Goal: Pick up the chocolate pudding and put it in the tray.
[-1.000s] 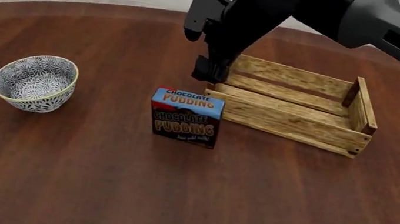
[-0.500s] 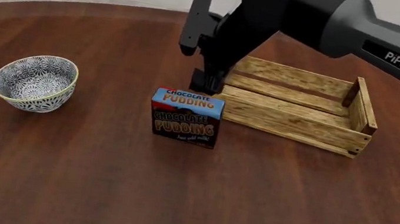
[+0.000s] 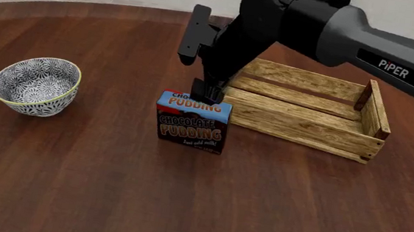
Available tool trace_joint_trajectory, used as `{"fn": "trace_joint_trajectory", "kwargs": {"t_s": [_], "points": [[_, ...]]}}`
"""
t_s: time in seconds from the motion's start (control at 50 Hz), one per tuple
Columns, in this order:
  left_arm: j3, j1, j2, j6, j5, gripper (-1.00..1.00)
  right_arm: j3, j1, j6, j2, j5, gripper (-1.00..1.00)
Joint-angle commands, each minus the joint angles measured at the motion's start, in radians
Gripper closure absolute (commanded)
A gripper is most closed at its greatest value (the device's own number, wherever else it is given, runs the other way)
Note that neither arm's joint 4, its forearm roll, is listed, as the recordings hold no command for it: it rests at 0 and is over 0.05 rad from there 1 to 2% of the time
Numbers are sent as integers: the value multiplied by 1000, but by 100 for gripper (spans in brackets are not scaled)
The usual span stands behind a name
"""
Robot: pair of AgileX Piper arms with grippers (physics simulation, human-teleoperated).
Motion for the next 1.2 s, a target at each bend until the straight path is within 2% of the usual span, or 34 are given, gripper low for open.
{"fn": "trace_joint_trajectory", "kwargs": {"t_s": [0.02, 1.2], "points": [[0, 0, 0, 0, 0, -100, 6, 5, 17, 16, -14, -100], [0, 0, 0, 0, 0, -100, 31, 16, 86, 64, -70, -100]]}}
